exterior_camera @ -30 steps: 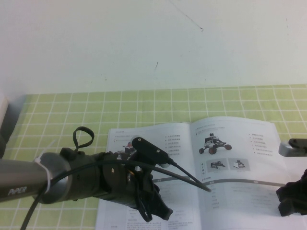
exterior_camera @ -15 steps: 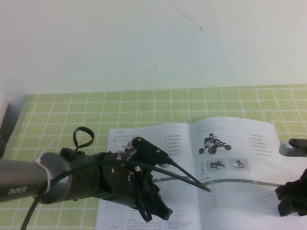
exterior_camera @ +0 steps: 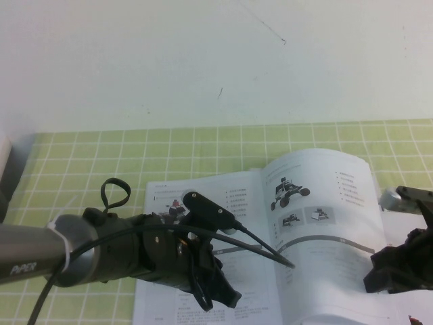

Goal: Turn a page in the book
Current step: Open the closed book

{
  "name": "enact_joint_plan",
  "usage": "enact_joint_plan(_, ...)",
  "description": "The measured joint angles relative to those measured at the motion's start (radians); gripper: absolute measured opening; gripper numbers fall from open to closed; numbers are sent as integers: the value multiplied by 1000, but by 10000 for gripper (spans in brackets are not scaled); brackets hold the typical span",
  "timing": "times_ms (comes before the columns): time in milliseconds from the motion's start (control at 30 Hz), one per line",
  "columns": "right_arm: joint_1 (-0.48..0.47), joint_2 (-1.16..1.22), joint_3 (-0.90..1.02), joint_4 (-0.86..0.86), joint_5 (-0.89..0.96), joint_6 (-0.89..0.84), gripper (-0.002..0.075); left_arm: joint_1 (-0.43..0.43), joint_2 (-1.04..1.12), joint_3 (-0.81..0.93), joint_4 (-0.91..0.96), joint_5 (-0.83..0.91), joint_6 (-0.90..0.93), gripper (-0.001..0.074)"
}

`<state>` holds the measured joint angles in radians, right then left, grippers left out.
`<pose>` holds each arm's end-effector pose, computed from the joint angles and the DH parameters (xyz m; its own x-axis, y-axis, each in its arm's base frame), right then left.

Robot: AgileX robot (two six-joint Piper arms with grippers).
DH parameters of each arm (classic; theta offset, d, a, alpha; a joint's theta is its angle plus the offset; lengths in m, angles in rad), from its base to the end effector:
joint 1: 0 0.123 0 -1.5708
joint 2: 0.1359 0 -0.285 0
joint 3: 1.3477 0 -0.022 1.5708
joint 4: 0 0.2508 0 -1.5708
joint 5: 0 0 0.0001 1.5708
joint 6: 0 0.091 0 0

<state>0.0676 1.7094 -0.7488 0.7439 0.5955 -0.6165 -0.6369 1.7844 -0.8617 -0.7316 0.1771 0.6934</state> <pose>0.2717 0.0531 0.1374 -0.9749 -0.0340 -0.2198 -0.1171 0.9187 0.3772 0.2616 -0.2069 0.1451 -0.6815 0.4666 -0.5638 0.6238 0.7732 -0.1141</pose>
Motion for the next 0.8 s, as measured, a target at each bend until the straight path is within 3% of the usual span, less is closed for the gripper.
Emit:
enact_joint_plan(333,0,5,2,183,2,-157,316,0,0,0,0,0,0,-4)
enact_joint_plan(600,2,5,2,216,2,-194,307,0,0,0,0,-1,0,-4)
enact_joint_plan(800,2,-81,2,94,-13,-156,152,0,0,0,0,-1,-3,-4)
